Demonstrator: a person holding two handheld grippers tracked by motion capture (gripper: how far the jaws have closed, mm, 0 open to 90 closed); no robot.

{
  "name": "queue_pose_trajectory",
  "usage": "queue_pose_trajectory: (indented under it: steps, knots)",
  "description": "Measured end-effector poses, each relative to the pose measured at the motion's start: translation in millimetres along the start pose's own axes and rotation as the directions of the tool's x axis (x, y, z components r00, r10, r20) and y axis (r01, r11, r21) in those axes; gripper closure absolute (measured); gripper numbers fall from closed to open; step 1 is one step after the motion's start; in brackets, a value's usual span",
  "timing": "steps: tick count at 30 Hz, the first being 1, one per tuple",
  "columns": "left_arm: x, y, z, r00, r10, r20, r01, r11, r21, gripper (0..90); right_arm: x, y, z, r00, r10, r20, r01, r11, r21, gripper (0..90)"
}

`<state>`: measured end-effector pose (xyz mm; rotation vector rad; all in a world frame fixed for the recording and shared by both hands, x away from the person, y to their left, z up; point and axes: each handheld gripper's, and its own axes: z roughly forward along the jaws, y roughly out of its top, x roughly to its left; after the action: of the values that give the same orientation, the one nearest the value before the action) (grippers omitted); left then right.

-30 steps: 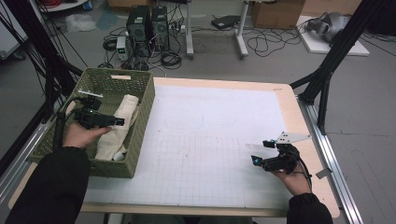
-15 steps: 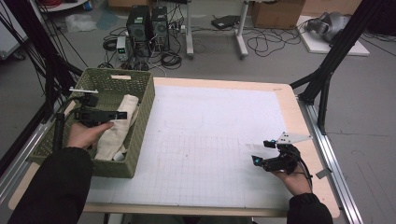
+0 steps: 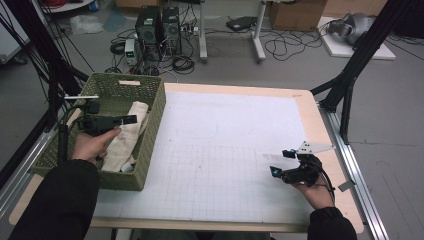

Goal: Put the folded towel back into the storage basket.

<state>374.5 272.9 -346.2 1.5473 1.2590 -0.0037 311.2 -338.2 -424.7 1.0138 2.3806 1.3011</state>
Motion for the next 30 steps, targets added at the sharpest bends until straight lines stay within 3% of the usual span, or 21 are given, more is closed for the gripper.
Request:
queue_pose_trajectory:
  steps: [6,13,30]
  knots:
    - [-11.2,-0.7,8.0,0.9976,0.012,0.068,-0.011,0.9998,-0.014,41.5,0.0,0.6,-0.5,1.0000,-0.001,0.003,0.002,1.000,-0.004,12.3]
    - [-24.9,-0.2,15.9,0.9962,0.026,0.083,-0.025,0.9996,-0.016,41.2,-0.6,0.6,0.0,1.0000,-0.002,0.003,0.002,1.000,-0.005,12.4]
    - [-55.9,-3.2,38.1,0.9985,0.015,0.052,-0.012,0.9984,-0.056,39.4,-2.3,1.1,-0.8,1.0000,-0.005,-0.001,0.005,1.000,-0.014,12.3]
